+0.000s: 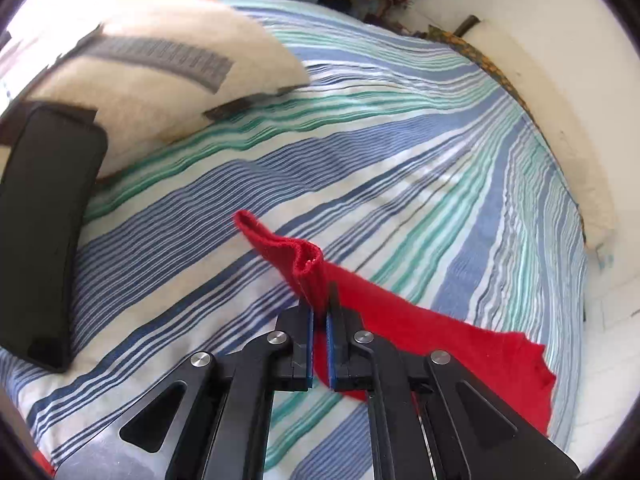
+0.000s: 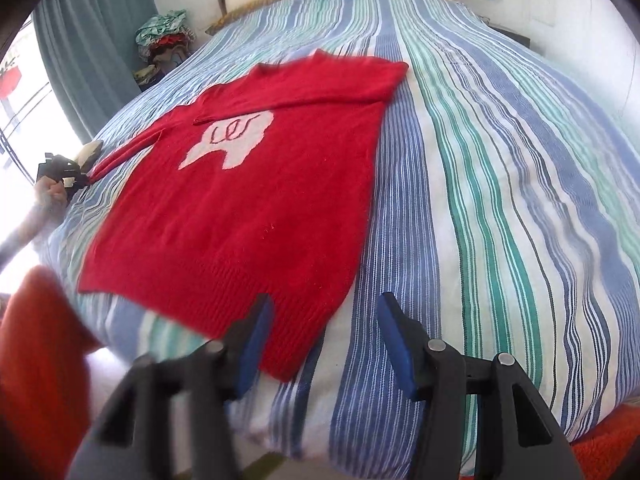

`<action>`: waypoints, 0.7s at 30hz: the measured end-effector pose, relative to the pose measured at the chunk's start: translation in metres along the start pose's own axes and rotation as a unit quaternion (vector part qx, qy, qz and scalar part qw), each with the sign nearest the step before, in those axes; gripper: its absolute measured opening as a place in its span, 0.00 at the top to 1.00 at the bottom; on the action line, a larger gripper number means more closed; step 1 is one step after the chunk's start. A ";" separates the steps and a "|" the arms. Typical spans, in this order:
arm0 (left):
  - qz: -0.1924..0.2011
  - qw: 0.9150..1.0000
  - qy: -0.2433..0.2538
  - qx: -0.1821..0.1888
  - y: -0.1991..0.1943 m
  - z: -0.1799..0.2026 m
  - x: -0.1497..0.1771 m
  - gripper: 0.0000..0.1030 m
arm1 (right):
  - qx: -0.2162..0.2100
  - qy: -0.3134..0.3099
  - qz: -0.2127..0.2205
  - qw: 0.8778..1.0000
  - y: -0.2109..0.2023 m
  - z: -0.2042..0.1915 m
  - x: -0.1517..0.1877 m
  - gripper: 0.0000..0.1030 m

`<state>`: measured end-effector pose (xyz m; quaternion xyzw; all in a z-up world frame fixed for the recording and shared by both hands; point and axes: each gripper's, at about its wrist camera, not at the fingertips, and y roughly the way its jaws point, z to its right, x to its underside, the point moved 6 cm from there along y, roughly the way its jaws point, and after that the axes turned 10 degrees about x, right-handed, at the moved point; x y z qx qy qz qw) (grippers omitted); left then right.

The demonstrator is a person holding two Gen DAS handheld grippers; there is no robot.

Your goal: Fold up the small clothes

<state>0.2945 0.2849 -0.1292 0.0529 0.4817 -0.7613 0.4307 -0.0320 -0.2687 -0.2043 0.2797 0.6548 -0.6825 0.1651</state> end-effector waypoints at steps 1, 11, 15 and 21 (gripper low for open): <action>0.006 0.999 0.038 0.012 -0.006 0.034 -0.005 0.97 | -0.001 0.001 0.003 1.000 -0.001 0.000 -0.001 0.48; -0.051 0.920 0.330 0.205 -0.026 0.375 0.103 0.70 | -0.014 0.011 0.016 1.000 -0.007 0.003 -0.005 0.48; -0.113 0.900 0.366 0.209 -0.009 0.380 0.175 0.28 | -0.015 0.035 0.021 0.999 -0.010 0.014 -0.007 0.48; -0.126 0.923 0.333 0.146 0.000 0.265 0.183 0.32 | -0.029 0.097 0.032 0.994 -0.017 0.043 -0.010 0.48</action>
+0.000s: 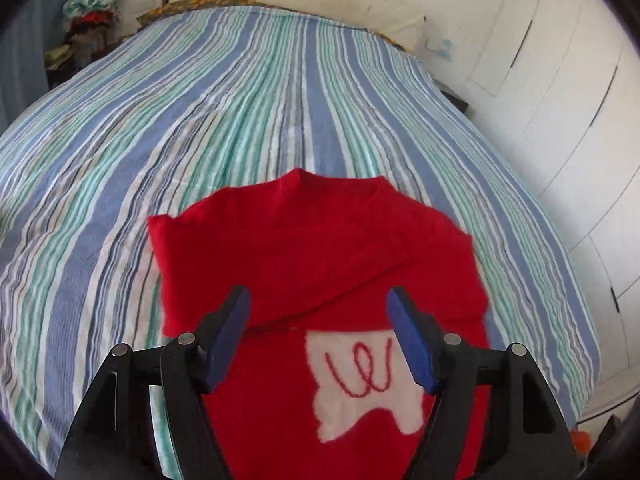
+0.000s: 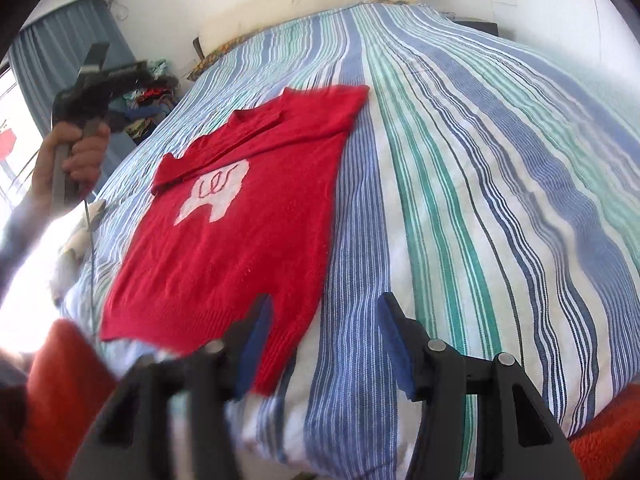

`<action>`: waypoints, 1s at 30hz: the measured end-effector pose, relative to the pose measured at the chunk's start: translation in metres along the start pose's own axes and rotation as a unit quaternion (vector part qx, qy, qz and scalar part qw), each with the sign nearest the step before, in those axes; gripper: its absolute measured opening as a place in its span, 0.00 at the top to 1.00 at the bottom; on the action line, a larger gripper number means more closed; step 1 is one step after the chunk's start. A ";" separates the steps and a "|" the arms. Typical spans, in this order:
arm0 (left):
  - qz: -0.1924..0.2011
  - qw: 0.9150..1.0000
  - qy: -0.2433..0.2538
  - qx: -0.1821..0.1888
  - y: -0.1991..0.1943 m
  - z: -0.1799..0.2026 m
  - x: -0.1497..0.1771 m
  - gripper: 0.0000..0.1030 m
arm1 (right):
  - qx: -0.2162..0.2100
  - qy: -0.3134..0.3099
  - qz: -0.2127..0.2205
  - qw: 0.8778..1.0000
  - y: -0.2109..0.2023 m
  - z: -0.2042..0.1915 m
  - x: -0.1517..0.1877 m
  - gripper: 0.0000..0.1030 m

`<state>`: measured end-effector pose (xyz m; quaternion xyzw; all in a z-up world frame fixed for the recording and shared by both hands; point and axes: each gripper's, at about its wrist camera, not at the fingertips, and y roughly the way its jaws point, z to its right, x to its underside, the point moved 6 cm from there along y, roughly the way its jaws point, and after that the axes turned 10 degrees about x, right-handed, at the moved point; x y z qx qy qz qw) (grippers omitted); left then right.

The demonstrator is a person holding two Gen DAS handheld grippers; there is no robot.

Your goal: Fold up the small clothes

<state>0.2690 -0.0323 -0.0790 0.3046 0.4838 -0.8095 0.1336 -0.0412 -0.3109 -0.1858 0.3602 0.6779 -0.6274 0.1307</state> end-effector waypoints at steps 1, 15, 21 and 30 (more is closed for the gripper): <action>-0.004 1.000 -0.011 -0.021 -0.004 -0.018 0.012 0.33 | -0.002 0.008 0.001 1.000 0.000 0.003 -0.002 0.48; -0.021 0.994 -0.009 -0.107 0.029 -0.080 0.064 0.41 | -0.206 0.119 -0.066 0.969 0.118 -0.092 -0.175 0.48; -0.037 0.993 0.014 -0.111 0.043 -0.084 0.073 0.41 | -0.202 0.235 -0.132 0.942 0.218 -0.106 -0.209 0.49; -0.027 0.994 0.003 -0.103 0.042 -0.089 0.063 0.41 | -0.132 0.235 -0.162 0.949 0.275 -0.126 -0.225 0.96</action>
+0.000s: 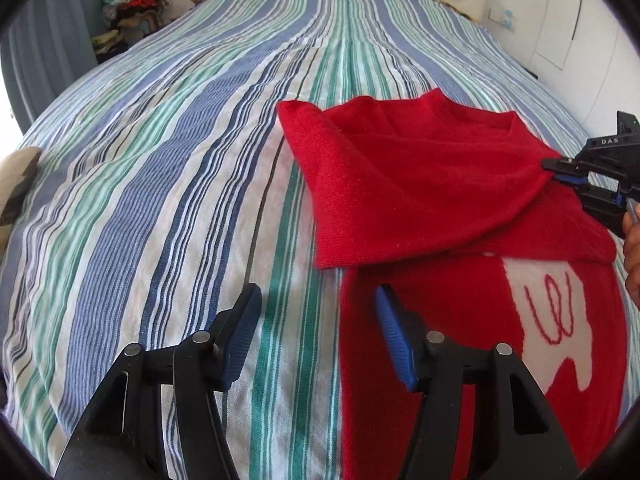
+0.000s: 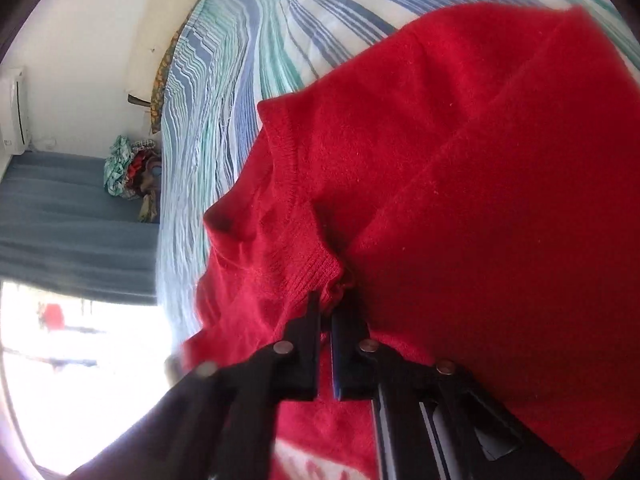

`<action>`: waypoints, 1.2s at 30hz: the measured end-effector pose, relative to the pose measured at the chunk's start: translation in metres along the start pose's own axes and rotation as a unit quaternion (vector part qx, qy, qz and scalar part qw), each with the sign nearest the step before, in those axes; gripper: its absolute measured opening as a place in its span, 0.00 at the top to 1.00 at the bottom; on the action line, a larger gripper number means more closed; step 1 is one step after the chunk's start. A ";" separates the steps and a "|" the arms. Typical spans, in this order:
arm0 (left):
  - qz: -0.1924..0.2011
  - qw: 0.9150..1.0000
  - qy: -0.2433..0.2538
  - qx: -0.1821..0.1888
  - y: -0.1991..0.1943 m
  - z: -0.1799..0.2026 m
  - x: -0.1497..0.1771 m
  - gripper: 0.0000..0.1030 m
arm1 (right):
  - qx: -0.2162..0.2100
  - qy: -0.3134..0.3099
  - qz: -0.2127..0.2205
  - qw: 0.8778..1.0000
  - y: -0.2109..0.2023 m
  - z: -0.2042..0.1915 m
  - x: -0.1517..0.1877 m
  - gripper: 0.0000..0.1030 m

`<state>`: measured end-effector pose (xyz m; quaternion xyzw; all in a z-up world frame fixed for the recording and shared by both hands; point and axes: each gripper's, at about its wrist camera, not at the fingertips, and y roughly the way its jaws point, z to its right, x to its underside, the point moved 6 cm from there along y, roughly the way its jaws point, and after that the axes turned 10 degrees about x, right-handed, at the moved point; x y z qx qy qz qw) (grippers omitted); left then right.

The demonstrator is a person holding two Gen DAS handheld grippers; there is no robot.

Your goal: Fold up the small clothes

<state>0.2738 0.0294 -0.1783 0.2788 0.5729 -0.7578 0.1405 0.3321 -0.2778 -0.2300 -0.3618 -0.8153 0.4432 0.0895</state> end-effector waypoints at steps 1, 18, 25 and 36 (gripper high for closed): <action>0.002 1.000 0.007 0.003 0.000 0.003 -0.002 0.41 | -0.008 -0.012 0.022 1.000 -0.009 -0.009 -0.004 0.96; 0.022 0.998 -0.054 -0.032 0.025 -0.002 -0.040 0.85 | -0.154 -0.192 0.150 0.958 -0.163 -0.141 -0.002 0.96; 0.023 0.998 -0.057 -0.030 0.026 -0.003 -0.025 0.94 | -0.003 -0.173 0.097 0.980 -0.099 -0.020 0.012 0.96; -0.030 0.998 0.031 -0.039 -0.005 -0.020 -0.002 0.47 | 0.046 -0.138 0.040 0.988 -0.069 0.070 0.039 0.82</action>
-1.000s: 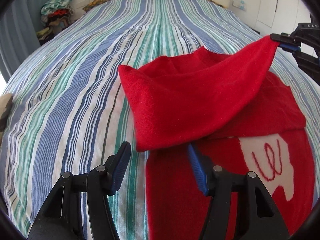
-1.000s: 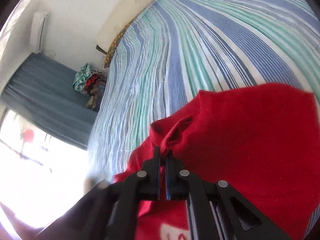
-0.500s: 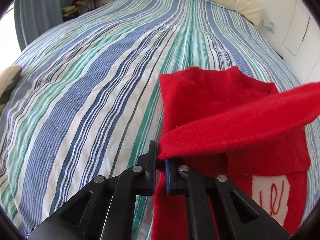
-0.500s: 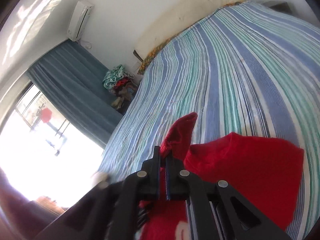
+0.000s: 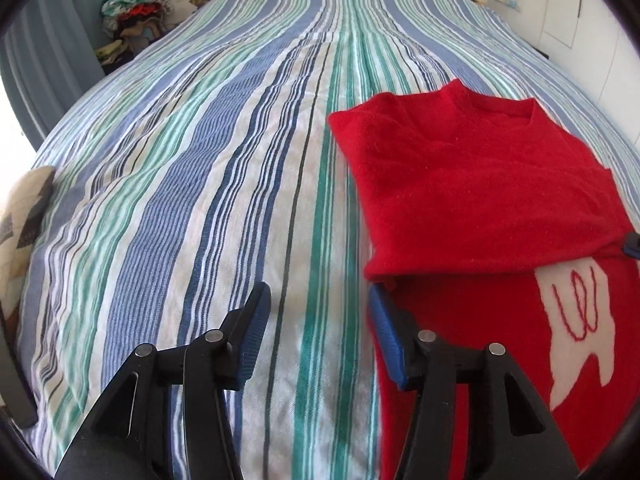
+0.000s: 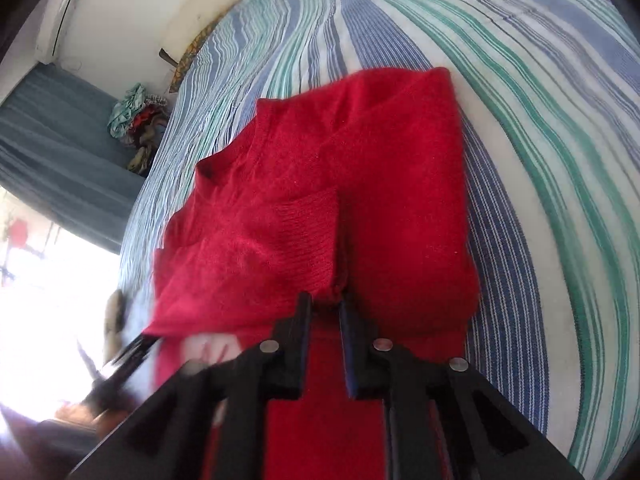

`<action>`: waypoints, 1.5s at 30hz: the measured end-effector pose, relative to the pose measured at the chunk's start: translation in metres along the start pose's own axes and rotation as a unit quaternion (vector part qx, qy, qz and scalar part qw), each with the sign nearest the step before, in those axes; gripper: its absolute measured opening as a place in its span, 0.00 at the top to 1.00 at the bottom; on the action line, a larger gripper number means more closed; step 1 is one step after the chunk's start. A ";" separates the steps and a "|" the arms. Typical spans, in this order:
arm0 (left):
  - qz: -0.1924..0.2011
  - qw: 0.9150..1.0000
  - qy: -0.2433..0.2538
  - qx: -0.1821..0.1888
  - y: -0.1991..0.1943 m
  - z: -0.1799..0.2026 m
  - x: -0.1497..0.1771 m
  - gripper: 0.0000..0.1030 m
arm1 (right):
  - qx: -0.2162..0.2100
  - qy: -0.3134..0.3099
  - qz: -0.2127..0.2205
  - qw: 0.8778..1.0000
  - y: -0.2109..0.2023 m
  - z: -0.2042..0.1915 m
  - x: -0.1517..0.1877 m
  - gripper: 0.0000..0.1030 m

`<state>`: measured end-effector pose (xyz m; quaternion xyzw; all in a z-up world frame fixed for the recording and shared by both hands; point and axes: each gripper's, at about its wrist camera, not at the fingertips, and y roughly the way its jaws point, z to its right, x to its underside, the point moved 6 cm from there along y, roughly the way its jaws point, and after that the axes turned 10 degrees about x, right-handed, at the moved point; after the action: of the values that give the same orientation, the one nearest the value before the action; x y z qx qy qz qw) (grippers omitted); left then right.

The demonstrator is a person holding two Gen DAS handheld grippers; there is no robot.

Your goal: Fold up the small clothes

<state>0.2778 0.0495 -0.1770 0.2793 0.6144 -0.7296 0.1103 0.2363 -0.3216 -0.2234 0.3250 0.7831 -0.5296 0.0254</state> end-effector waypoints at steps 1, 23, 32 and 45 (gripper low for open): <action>-0.004 1.000 0.005 0.005 -0.007 -0.005 0.005 0.47 | 0.006 -0.011 0.003 1.000 -0.009 0.001 0.000 0.76; 0.002 0.999 -0.053 -0.006 0.065 -0.018 -0.109 0.95 | 0.042 -0.129 0.005 0.991 0.034 -0.038 -0.017 0.84; 0.021 0.988 0.071 0.134 -0.013 0.043 -0.028 0.53 | 0.013 -0.174 0.067 0.982 -0.017 -0.065 -0.014 0.81; 0.026 0.996 -0.059 0.063 0.033 0.013 -0.012 0.97 | 0.048 -0.186 0.035 0.981 0.010 -0.062 -0.009 0.81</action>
<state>0.3005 0.0282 -0.1966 0.2576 0.5519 -0.7792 0.1476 0.2680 -0.2713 -0.2008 0.2486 0.7267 -0.6165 0.1733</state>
